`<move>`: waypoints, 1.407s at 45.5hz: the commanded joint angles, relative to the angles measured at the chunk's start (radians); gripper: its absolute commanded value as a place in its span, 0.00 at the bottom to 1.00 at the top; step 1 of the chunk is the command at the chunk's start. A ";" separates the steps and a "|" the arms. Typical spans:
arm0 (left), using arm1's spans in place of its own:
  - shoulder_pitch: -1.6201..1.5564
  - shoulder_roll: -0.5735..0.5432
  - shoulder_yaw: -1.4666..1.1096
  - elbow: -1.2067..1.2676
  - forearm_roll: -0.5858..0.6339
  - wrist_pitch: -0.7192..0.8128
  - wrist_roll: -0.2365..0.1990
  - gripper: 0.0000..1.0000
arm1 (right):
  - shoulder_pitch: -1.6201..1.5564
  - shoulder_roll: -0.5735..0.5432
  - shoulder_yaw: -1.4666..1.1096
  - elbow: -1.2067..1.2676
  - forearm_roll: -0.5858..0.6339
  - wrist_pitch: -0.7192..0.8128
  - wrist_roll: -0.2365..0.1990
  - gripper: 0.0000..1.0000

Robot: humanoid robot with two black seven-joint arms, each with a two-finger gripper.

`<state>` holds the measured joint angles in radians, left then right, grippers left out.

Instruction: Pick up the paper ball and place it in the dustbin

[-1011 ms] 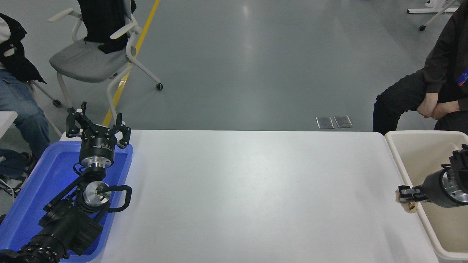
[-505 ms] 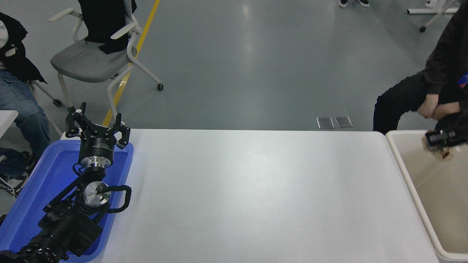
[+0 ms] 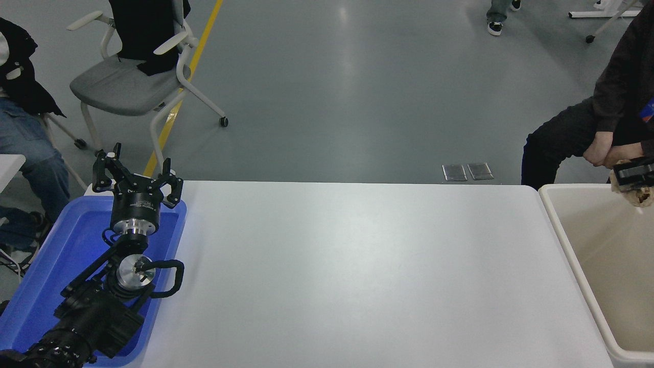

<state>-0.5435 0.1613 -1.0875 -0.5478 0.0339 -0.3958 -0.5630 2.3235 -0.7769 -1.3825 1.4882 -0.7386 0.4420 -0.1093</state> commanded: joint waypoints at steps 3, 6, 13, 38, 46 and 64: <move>-0.001 0.000 0.000 0.000 0.000 0.000 0.000 0.99 | -0.390 -0.145 0.196 -0.376 -0.142 -0.029 0.010 0.00; -0.001 0.000 0.000 0.000 0.000 0.000 0.000 0.99 | -0.547 -0.159 0.301 -0.488 -0.142 -0.046 0.010 0.00; -0.001 0.000 0.000 0.000 0.000 0.000 0.000 0.99 | -0.962 -0.145 0.601 -0.761 -0.142 -0.123 0.028 0.00; -0.003 0.000 0.000 0.000 0.000 0.000 0.000 0.99 | -1.647 0.257 1.037 -1.186 -0.002 -0.433 0.023 0.00; -0.003 0.000 0.000 0.000 0.000 0.000 -0.002 0.99 | -1.653 0.289 1.037 -1.214 0.048 -0.442 0.025 0.00; -0.003 0.000 0.000 0.002 0.000 0.000 0.000 0.99 | -1.636 0.291 1.054 -1.201 0.111 -0.456 0.028 1.00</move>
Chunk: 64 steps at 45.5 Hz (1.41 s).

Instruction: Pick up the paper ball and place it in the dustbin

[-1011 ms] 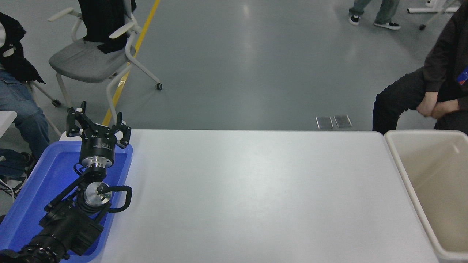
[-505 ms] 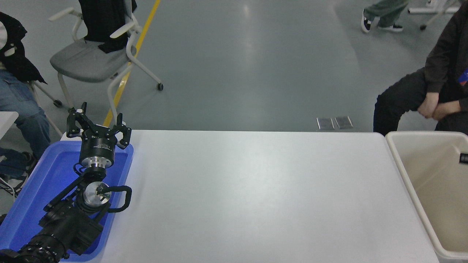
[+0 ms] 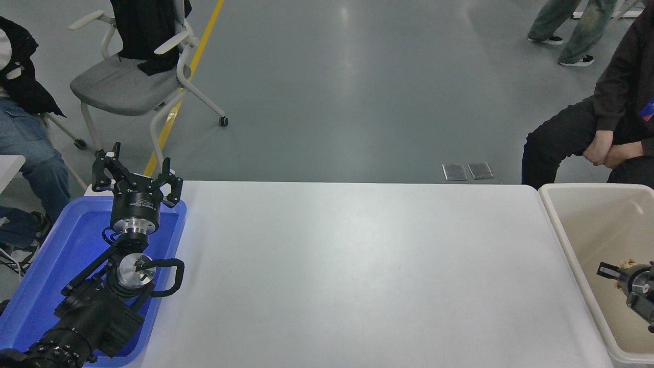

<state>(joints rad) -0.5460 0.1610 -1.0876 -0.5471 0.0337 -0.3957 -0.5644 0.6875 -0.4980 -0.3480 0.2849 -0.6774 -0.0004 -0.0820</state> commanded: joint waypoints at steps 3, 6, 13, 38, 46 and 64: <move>0.000 0.000 0.000 0.001 0.000 0.000 0.000 0.99 | 0.017 0.013 0.064 0.008 0.081 -0.015 0.001 1.00; 0.000 0.000 0.000 -0.001 -0.001 0.000 0.001 0.99 | 0.026 0.012 0.131 0.026 0.105 -0.018 0.002 1.00; 0.000 0.000 0.000 0.001 0.000 0.000 0.001 0.99 | 0.069 -0.005 0.358 0.097 0.110 -0.018 0.002 1.00; 0.000 0.000 0.000 0.001 -0.002 0.000 0.000 0.99 | -0.034 -0.083 1.127 0.588 0.263 -0.016 0.004 1.00; 0.000 0.000 0.000 0.001 -0.002 0.002 0.000 0.99 | -0.043 0.013 1.221 0.654 0.423 -0.007 0.007 1.00; 0.000 0.000 0.000 0.001 -0.002 0.002 0.000 0.99 | -0.092 0.183 1.347 0.617 0.849 0.186 0.027 1.00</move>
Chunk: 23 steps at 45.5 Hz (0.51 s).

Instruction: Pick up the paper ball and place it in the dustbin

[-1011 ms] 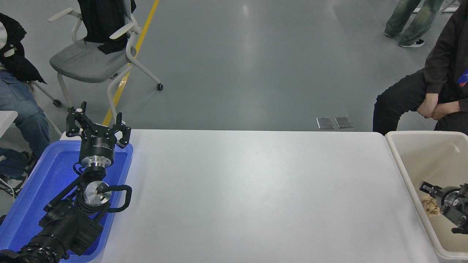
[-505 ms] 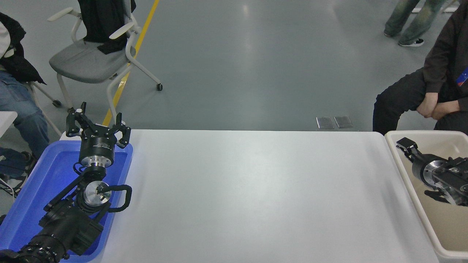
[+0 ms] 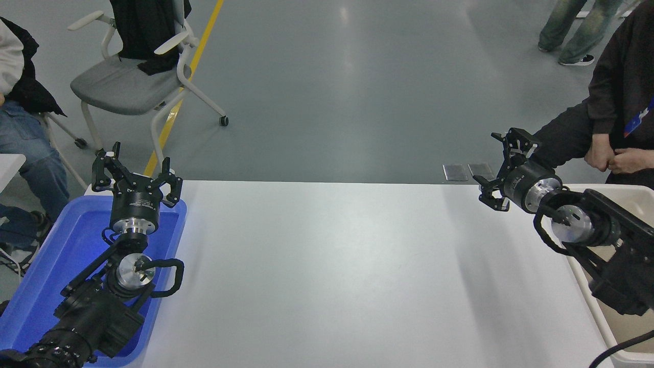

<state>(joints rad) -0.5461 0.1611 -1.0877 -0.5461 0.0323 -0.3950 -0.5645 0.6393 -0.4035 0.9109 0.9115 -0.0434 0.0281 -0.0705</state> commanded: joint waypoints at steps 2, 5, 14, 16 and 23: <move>0.000 0.000 0.000 0.000 0.000 -0.001 0.000 0.99 | -0.056 0.110 0.098 -0.032 0.244 0.209 0.018 1.00; 0.002 0.000 0.000 0.000 0.000 -0.001 0.000 0.99 | -0.079 0.136 0.106 -0.091 0.284 0.272 0.018 1.00; 0.000 0.000 0.000 0.000 0.000 0.001 0.000 0.99 | -0.093 0.209 0.095 -0.319 0.395 0.472 0.017 1.00; 0.000 0.000 0.000 0.000 0.000 -0.001 0.000 0.99 | -0.104 0.210 0.089 -0.338 0.398 0.490 0.017 1.00; 0.002 0.000 -0.001 0.000 0.000 -0.001 0.000 0.99 | -0.122 0.210 0.088 -0.370 0.399 0.506 0.015 1.00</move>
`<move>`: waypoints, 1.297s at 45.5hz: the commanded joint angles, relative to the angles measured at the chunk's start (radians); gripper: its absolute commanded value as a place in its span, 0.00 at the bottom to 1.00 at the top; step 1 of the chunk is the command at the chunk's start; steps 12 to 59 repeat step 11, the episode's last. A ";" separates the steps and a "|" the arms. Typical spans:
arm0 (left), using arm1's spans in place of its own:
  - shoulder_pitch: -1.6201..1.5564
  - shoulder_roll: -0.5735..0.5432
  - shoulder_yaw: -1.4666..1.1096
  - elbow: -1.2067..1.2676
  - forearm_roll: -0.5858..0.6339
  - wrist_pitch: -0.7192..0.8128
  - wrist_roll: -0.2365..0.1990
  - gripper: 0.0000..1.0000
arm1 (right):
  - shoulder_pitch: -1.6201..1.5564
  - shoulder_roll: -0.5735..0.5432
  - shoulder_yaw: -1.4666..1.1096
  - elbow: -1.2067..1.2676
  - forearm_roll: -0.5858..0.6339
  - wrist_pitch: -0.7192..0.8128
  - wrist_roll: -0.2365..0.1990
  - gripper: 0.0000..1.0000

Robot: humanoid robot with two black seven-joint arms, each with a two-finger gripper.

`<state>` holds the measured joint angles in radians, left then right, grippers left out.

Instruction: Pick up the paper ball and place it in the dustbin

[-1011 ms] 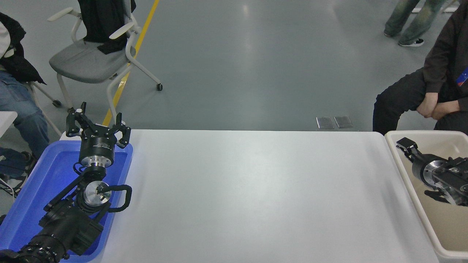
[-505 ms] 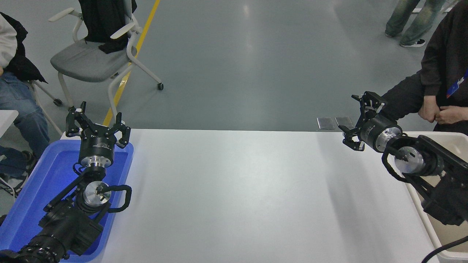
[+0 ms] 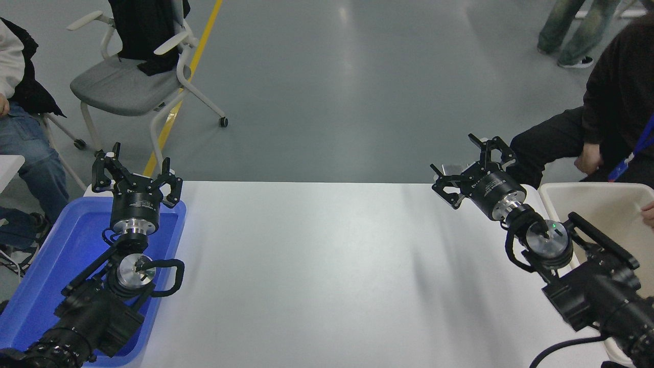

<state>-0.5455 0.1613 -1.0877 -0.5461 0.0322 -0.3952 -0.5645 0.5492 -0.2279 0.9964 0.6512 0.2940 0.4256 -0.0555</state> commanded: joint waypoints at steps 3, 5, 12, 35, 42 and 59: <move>0.001 0.000 0.000 0.000 0.000 -0.001 0.000 0.99 | -0.032 0.035 0.004 -0.114 0.062 0.111 0.000 1.00; -0.001 0.000 0.000 0.000 0.000 -0.001 0.000 0.99 | -0.032 0.033 0.004 -0.114 0.062 0.116 0.000 1.00; 0.001 0.000 0.000 0.000 0.000 -0.001 0.000 0.99 | -0.035 0.033 0.004 -0.116 0.062 0.119 0.000 1.00; 0.001 0.000 0.000 0.000 0.000 -0.001 0.000 0.99 | -0.035 0.033 0.004 -0.116 0.062 0.119 0.000 1.00; 0.001 0.000 0.000 0.000 0.000 -0.001 0.000 0.99 | -0.035 0.033 0.004 -0.116 0.062 0.119 0.000 1.00; 0.001 0.000 0.000 0.000 0.000 -0.001 0.000 0.99 | -0.035 0.033 0.004 -0.116 0.062 0.119 0.000 1.00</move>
